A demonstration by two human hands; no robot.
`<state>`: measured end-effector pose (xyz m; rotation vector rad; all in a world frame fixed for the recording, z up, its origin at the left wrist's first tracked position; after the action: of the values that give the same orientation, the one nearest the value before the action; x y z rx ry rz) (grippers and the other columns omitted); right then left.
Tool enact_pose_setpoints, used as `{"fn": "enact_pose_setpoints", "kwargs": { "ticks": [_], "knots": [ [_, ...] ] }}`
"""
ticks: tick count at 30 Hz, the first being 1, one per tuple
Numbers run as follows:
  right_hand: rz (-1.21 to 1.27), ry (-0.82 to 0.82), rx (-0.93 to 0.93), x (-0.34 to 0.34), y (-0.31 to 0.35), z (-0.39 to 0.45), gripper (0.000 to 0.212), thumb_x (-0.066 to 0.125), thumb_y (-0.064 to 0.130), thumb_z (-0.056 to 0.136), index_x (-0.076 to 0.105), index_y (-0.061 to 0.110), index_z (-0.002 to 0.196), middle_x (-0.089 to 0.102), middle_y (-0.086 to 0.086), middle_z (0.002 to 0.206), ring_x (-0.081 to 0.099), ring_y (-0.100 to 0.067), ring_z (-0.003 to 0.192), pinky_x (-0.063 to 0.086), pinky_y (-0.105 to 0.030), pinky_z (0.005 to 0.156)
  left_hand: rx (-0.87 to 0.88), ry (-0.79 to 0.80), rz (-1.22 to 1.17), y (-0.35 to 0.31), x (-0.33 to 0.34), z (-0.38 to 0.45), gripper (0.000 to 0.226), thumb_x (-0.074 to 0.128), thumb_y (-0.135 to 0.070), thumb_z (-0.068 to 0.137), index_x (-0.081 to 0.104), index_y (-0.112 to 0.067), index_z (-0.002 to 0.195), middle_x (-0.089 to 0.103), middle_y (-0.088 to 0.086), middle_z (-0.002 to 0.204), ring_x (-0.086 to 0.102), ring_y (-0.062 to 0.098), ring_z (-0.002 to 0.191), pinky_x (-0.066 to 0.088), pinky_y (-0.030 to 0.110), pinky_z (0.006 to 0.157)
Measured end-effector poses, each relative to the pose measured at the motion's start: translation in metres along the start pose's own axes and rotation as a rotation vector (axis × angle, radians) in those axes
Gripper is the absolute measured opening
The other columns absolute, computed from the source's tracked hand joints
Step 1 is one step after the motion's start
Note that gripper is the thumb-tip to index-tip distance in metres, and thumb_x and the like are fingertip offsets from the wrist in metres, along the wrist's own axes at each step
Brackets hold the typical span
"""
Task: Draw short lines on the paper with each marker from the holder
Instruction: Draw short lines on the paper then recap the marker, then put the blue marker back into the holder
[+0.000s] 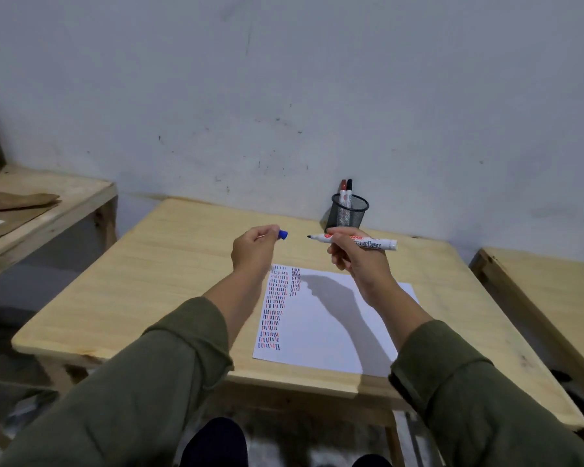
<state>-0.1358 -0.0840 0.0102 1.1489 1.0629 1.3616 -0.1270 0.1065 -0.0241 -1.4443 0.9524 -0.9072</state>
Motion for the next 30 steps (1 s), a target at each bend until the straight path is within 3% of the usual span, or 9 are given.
{"fn": "enact_pose_setpoints", "kwargs": {
  "ticks": [2,5,8,14,18,22,27,30],
  "knots": [
    [0.006,0.002,-0.024,-0.001,0.012,0.002,0.011,0.058,0.004,0.086,0.068,0.006,0.09,0.058,-0.009,0.065,0.049,-0.013,0.049,0.037,-0.019,0.046,-0.03,0.039,-0.055,-0.008,0.014,0.004,0.016,0.06,-0.036,0.086,0.068,-0.025,0.093,0.07,-0.001,0.102,0.064,0.017,0.101,0.048,0.025,0.076],
    [0.005,0.004,-0.053,-0.003,0.025,0.005,0.012,0.057,0.004,0.087,0.068,0.005,0.092,0.058,-0.008,0.066,0.05,-0.012,0.05,0.037,-0.021,0.049,-0.067,0.096,-0.127,-0.017,0.031,0.001,0.027,0.061,-0.037,0.086,0.069,-0.016,0.102,0.069,-0.001,0.095,0.063,0.014,0.101,0.043,0.032,0.094],
    [-0.002,-0.001,-0.073,-0.007,0.033,0.008,0.013,0.057,0.004,0.088,0.068,0.004,0.094,0.059,-0.006,0.065,0.05,-0.013,0.052,0.037,-0.022,0.051,-0.076,0.131,-0.153,-0.024,0.042,-0.002,0.023,0.062,-0.036,0.086,0.068,-0.017,0.097,0.069,-0.003,0.092,0.063,0.011,0.093,0.042,0.029,0.089],
    [-0.009,0.0,-0.11,-0.012,0.043,0.009,0.015,0.055,0.003,0.088,0.067,0.001,0.096,0.057,-0.006,0.065,0.049,-0.014,0.054,0.037,-0.023,0.052,-0.089,0.182,-0.209,-0.038,0.057,-0.011,0.015,0.063,-0.033,0.086,0.065,-0.018,0.084,0.067,-0.007,0.08,0.061,0.003,0.077,0.039,0.02,0.064],
    [-0.01,-0.006,-0.089,-0.013,0.043,0.009,0.016,0.057,0.004,0.087,0.067,-0.001,0.098,0.057,-0.006,0.064,0.049,-0.013,0.051,0.037,-0.023,0.051,-0.1,0.204,-0.206,-0.038,0.063,-0.014,0.015,0.064,-0.034,0.085,0.064,-0.022,0.076,0.068,-0.007,0.082,0.062,0.006,0.082,0.039,0.02,0.064],
    [-0.019,-0.001,-0.085,-0.013,0.043,0.009,0.014,0.059,0.005,0.086,0.068,0.002,0.097,0.058,-0.005,0.064,0.049,-0.013,0.052,0.037,-0.022,0.051,-0.132,0.251,-0.239,-0.04,0.071,-0.018,0.014,0.063,-0.029,0.087,0.063,-0.019,0.078,0.066,-0.007,0.078,0.06,0.001,0.073,0.039,0.015,0.062],
    [-0.011,0.006,-0.077,-0.013,0.047,0.009,0.017,0.059,0.005,0.086,0.069,0.002,0.1,0.059,0.001,0.059,0.05,-0.012,0.053,0.038,-0.021,0.052,-0.252,0.312,-0.344,-0.043,0.077,-0.023,0.015,0.062,-0.027,0.088,0.061,-0.022,0.075,0.066,-0.014,0.052,0.057,0.0,0.071,0.035,0.019,0.065],
    [0.045,-0.011,-0.064,-0.014,0.046,0.011,0.019,0.057,0.005,0.087,0.068,-0.001,0.101,0.059,-0.002,0.062,0.05,-0.013,0.055,0.04,-0.022,0.055,-0.256,0.314,-0.392,-0.044,0.081,-0.024,0.012,0.059,-0.024,0.091,0.062,-0.02,0.08,0.064,-0.007,0.069,0.055,0.002,0.071,0.033,0.018,0.062]
  ]
}}
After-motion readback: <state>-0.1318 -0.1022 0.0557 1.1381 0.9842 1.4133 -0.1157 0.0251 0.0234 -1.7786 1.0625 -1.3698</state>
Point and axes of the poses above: each hand's wrist, its own z-axis towards the middle knuckle, its own x-axis out of the palm, y = z × x, the point moved 6 cm from there along z, towards the middle knuckle
